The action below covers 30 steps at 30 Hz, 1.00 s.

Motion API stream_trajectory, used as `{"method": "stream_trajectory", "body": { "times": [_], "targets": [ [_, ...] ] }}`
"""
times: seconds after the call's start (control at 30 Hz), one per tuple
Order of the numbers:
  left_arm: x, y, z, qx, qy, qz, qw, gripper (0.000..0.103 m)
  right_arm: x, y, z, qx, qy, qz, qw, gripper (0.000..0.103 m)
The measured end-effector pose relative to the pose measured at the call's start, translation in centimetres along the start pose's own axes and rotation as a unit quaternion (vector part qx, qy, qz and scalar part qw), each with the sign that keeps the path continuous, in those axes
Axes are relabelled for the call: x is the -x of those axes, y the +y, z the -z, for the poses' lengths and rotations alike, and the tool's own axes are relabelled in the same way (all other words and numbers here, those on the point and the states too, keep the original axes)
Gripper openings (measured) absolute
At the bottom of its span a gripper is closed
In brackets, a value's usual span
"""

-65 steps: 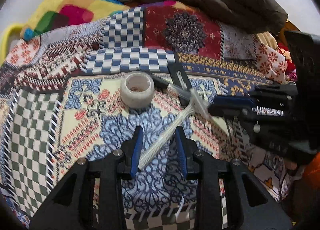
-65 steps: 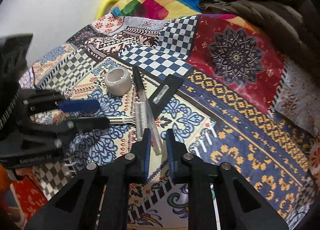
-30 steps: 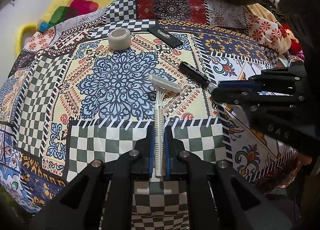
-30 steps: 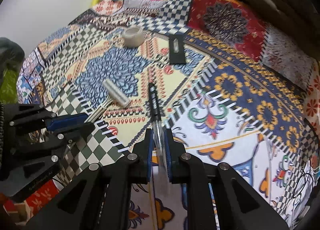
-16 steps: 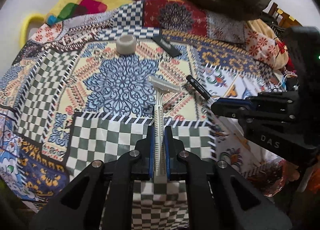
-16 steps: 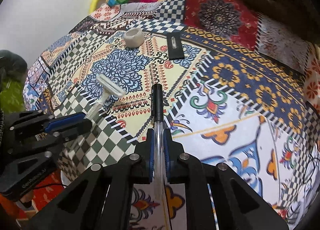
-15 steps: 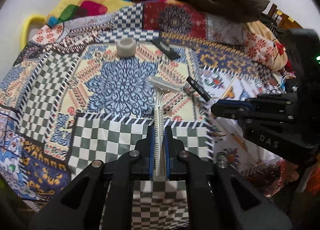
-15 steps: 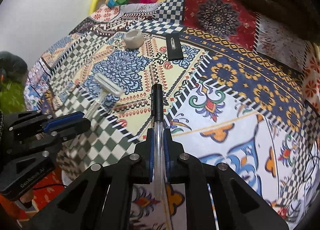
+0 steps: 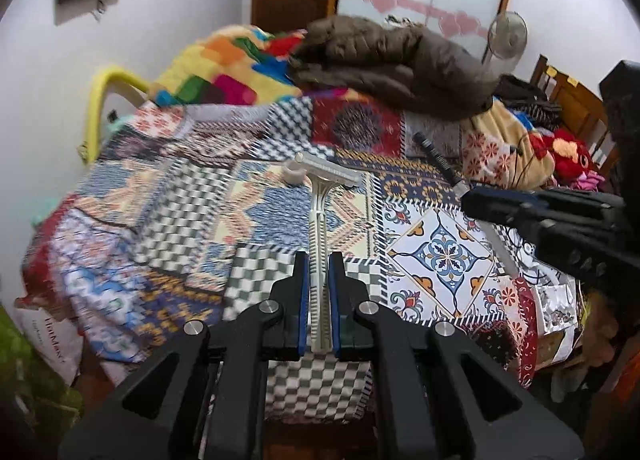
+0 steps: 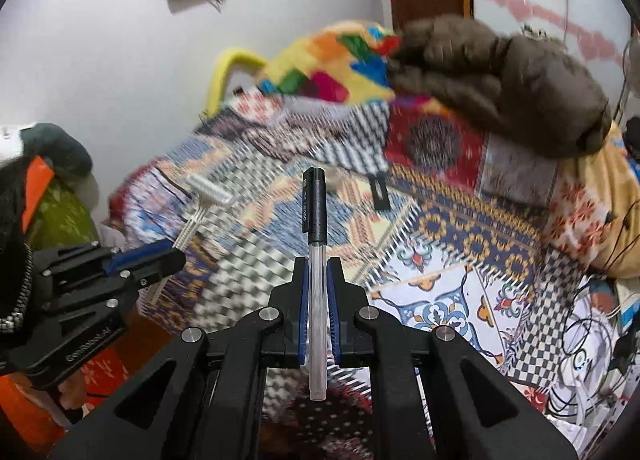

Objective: Collect trash
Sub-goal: 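Carry the razor and pen over the white bin with both tools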

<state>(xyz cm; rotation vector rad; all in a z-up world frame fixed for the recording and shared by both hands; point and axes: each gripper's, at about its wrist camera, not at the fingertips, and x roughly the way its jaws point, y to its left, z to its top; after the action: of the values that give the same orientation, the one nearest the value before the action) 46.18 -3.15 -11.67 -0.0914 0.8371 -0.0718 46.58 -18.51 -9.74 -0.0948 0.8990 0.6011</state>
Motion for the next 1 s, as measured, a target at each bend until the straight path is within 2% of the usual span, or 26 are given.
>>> {"method": "stream_trajectory", "body": {
  "times": [0.27,0.47,0.67,1.0],
  "targets": [
    [9.0,3.1,2.5,0.031,-0.044,-0.034,0.9980,0.008,5.6,6.0,0.3,0.035,-0.044,-0.013,0.998,0.008],
    [14.4,5.6,5.5,0.049,-0.063,-0.062,0.9949,0.008,7.4,10.2,1.5,0.061,-0.058,-0.031,0.996,0.008],
    [18.2,8.6,9.3,0.072,-0.069,-0.085,0.9914,0.008,7.5,14.6,3.1,0.078,-0.057,-0.054,0.994,0.008],
    [22.2,12.9,15.5,0.116,-0.066,-0.111,0.9848,0.008,5.2,21.6,6.1,0.106,-0.017,-0.097,0.989,0.008]
  ]
}}
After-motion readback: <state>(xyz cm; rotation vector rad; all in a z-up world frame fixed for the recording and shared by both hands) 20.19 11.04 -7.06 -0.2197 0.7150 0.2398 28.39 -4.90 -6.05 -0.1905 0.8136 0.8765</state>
